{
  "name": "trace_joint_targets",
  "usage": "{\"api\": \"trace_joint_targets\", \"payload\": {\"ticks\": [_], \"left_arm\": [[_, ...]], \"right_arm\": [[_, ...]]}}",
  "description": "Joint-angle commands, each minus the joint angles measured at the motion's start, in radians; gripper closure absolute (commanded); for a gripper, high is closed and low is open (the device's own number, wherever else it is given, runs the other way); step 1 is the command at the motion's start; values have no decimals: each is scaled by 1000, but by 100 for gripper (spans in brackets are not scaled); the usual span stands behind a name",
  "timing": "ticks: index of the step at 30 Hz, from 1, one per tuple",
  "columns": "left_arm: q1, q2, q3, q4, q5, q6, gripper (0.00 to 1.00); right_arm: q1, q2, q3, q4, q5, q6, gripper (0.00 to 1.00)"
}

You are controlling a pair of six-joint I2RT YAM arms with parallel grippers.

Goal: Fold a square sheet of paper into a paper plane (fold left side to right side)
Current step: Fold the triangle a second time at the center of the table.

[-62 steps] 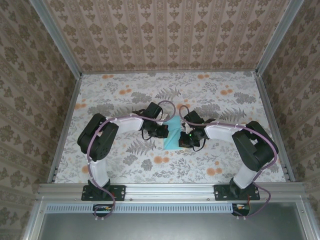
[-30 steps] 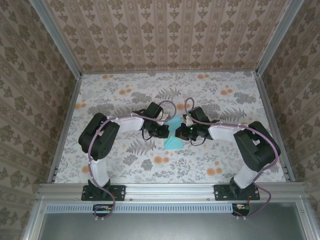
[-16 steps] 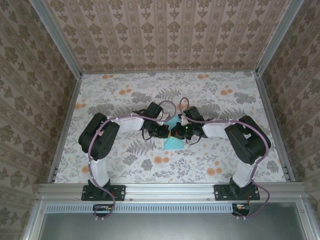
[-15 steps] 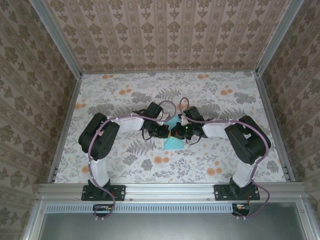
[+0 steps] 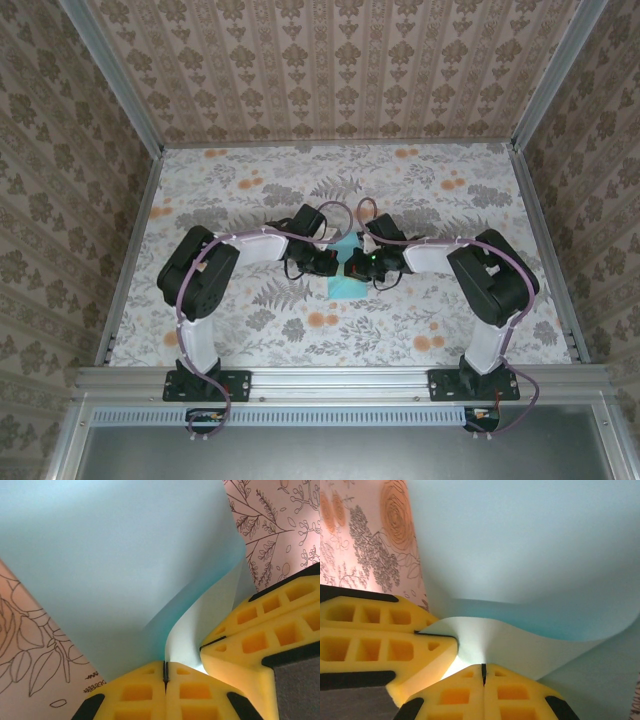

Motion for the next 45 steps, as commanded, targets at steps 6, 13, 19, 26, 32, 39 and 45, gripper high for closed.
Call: {"api": "trace_joint_targets", "payload": {"ticks": [6, 13, 19, 26, 32, 39, 45], "left_arm": [[-7, 21, 23, -47, -16, 26, 95], [-2, -56, 75, -113, -45, 47, 87], [22, -129, 89, -163, -69, 56, 81], [24, -222, 6, -156, 6, 24, 82], [4, -236, -99, -23, 199, -71, 82], [-44, -172, -113, 35, 311, -108, 81], [-66, -129, -116, 15, 272, -107, 79]], "right_arm": [[7, 29, 13, -109, 54, -45, 100], [7, 37, -7, -126, 67, -44, 100], [7, 36, -10, -131, 76, -43, 100], [7, 33, -10, -129, 76, -43, 100], [7, 33, -10, -130, 74, -43, 100], [7, 30, -10, -137, 74, -45, 100], [7, 29, -10, -142, 74, -46, 100]]}}
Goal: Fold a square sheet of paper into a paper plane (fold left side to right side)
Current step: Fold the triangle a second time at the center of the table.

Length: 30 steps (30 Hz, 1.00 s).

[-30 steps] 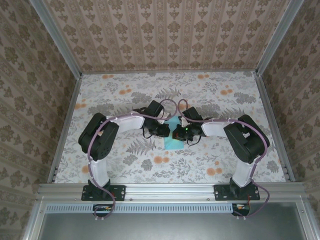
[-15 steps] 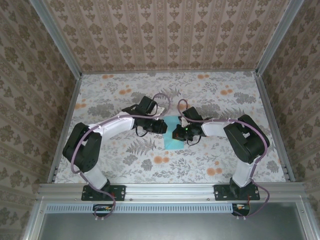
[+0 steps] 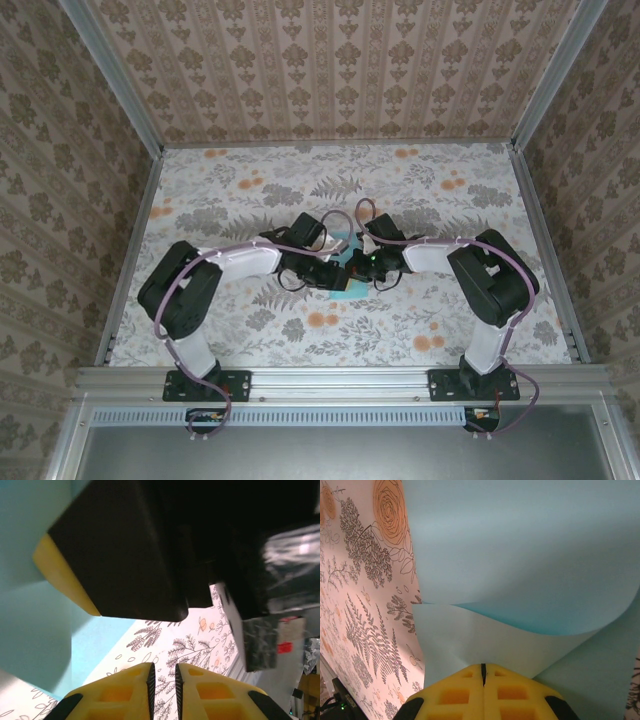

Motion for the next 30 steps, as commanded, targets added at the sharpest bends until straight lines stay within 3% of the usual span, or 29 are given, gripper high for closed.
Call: {"api": "trace_joint_targets", "payload": {"ticks": [1, 13, 30], "left_arm": [[-2, 26, -5, -1, 2, -12, 79], [1, 81, 0, -33, -108, -4, 79], [7, 88, -27, -47, -167, 1, 80]], "right_arm": [[6, 28, -18, -114, 54, -12, 100], [6, 27, -14, -126, 55, -18, 100], [6, 27, -7, -145, 62, -29, 100]]}}
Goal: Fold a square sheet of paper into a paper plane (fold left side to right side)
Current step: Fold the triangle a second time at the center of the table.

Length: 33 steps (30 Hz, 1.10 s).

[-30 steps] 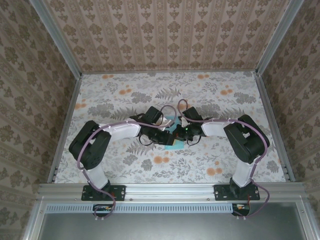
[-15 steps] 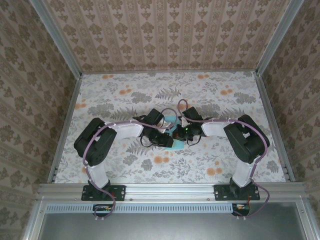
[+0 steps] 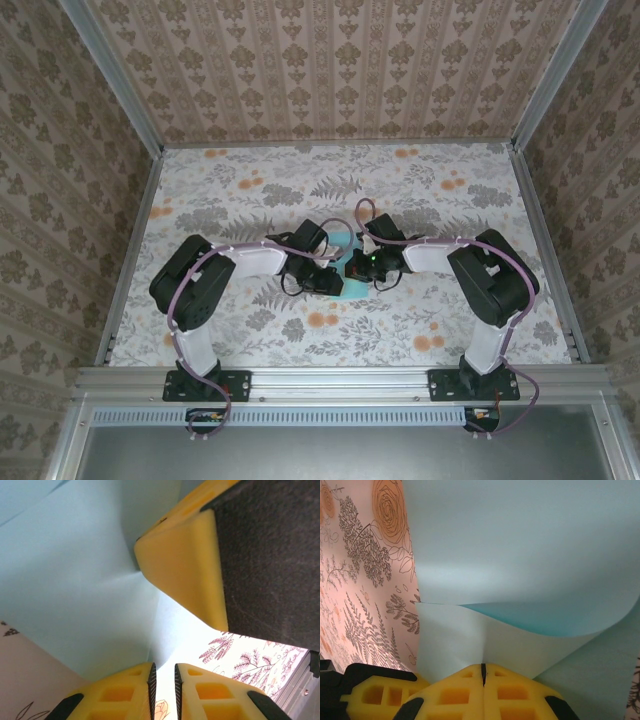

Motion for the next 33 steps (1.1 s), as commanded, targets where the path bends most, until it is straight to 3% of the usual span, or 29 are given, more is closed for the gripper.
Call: {"api": "trace_joint_targets", "payload": {"ticks": [1, 15, 24, 33], "left_arm": [[6, 17, -18, -38, -30, 1, 81], [7, 24, -95, 39, -2, 9, 90], [9, 31, -106, 46, 5, 19, 94], [8, 26, -106, 40, -4, 17, 99]], "right_arm": [[6, 27, -9, -138, 62, -24, 100], [6, -62, -3, -69, 14, -46, 100], [12, -182, 5, -190, 1, -135, 100], [47, -116, 46, -185, -12, -129, 100]]}}
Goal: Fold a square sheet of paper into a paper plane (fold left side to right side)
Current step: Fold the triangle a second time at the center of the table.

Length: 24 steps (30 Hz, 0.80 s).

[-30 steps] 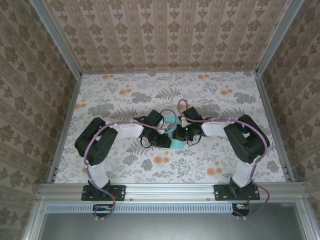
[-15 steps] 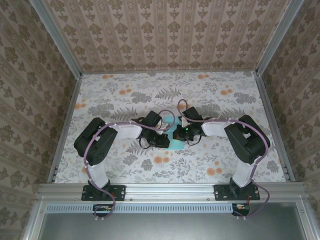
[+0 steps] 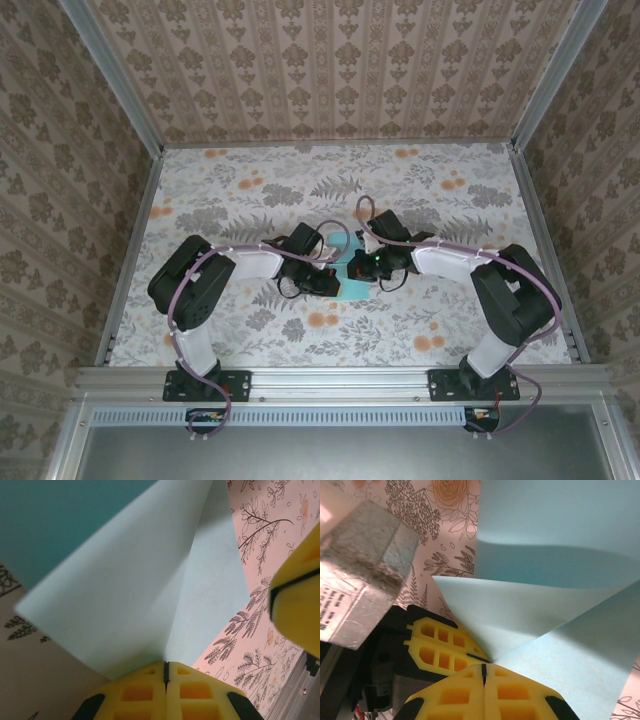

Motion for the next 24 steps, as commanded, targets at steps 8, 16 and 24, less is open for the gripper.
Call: {"api": "trace_joint_targets", "payload": {"ticks": [8, 16, 24], "left_arm": [[-8, 28, -40, -72, -52, 17, 100], [-8, 29, -37, -77, -56, 18, 100], [-8, 34, -33, -80, -56, 19, 100]], "right_arm": [[37, 97, 72, -23, -3, -15, 100], [40, 141, 91, -38, 0, -22, 100], [40, 176, 98, -58, 19, -34, 100]]}}
